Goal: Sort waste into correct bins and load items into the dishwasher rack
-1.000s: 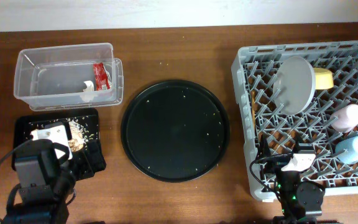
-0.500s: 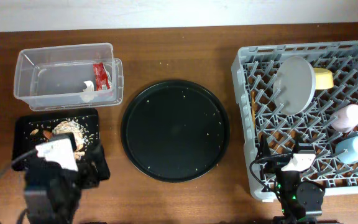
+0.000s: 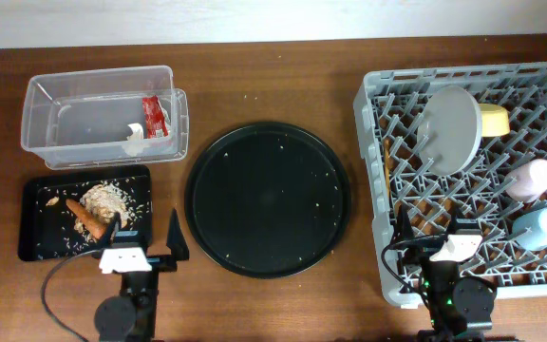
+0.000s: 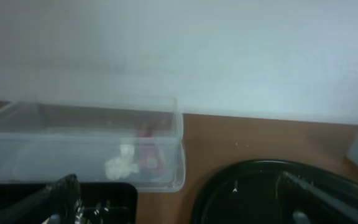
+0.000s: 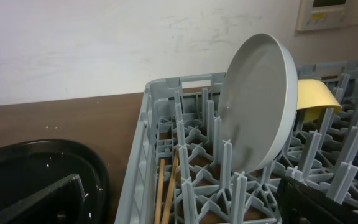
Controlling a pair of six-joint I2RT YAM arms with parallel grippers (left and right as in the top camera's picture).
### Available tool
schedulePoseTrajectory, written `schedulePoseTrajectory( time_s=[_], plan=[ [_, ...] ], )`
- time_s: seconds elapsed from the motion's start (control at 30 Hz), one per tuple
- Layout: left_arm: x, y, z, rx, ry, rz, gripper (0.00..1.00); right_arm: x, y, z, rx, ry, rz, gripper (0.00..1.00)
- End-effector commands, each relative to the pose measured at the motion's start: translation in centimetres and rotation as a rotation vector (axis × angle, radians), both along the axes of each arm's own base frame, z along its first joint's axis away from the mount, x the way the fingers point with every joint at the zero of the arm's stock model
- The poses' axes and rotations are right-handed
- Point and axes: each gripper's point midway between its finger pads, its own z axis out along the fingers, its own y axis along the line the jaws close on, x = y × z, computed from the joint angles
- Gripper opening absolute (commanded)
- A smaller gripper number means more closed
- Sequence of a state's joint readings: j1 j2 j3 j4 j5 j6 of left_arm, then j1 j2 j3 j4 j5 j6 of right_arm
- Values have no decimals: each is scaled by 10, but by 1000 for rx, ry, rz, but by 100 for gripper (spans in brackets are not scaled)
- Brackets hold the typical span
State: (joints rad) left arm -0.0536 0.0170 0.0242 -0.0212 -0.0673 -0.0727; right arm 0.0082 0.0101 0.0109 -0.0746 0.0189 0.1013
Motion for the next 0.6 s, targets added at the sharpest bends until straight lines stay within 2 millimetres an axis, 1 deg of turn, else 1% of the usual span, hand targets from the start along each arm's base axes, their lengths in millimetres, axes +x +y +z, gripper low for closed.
schedulePoseTrajectory(
  time_s=[0.0, 0.57],
  plan=[
    [-1, -7, -20, 68, 64, -45, 99, 0, 0, -3, -1, 6, -3, 98],
    [-1, -9, -20, 67, 65, -52, 99, 0, 0, -3, -1, 6, -3, 98]
  ],
)
